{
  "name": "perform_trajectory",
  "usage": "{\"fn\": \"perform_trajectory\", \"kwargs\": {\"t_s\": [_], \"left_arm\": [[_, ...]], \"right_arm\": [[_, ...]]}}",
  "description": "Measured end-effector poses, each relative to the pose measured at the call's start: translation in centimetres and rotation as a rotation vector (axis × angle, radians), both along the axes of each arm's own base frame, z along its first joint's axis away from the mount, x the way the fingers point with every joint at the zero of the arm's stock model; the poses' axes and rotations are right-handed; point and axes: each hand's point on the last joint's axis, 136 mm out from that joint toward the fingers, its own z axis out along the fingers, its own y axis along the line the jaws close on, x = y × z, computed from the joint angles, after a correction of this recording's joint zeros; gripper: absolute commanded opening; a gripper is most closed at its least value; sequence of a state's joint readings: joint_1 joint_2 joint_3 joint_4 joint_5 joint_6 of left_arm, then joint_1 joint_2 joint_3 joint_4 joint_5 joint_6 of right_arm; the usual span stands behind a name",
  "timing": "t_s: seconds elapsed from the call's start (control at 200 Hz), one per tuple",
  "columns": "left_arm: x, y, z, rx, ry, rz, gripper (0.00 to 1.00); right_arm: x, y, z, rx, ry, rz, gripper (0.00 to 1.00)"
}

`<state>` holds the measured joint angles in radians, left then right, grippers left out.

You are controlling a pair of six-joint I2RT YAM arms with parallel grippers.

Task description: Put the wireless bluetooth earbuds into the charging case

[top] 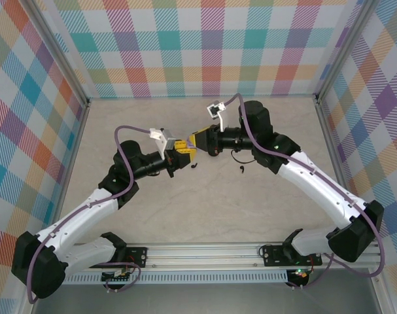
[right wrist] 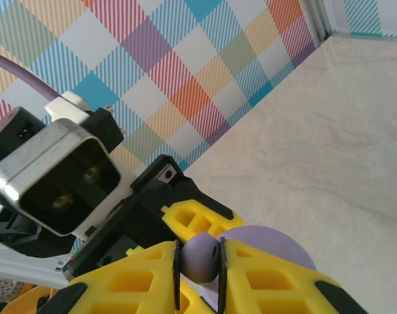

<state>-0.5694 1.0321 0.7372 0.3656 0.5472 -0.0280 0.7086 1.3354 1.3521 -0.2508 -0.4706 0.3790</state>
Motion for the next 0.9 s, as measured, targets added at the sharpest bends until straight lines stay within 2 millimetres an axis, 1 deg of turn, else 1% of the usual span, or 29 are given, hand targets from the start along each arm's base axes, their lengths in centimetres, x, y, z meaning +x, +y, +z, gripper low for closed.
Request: {"fn": "perform_trajectory", "kwargs": {"t_s": [0.11,0.375,0.675,0.9], "left_arm": [[0.00,0.06,0.12,-0.002,-0.003,0.003,0.12],[0.18,0.15,0.10,-0.001,-0.003,0.015,0.12],[0.23,0.18,0.09,-0.001,-0.002,0.018,0.12],[0.26,0.29,0.26,-0.004,-0.007,0.026,0.12]], "right_arm": [[0.18,0.04,-0.21,-0.008,0.001,-0.008,0.22],[0.07,0.08,0.09,-0.011,-0.001,-0.009,0.22],[0.15,0.25,-0.53,-0.035,0.002,-0.009,0.22],[0.30,0.18,-0.53,-0.042,-0.003,-0.019,0.22]]}}
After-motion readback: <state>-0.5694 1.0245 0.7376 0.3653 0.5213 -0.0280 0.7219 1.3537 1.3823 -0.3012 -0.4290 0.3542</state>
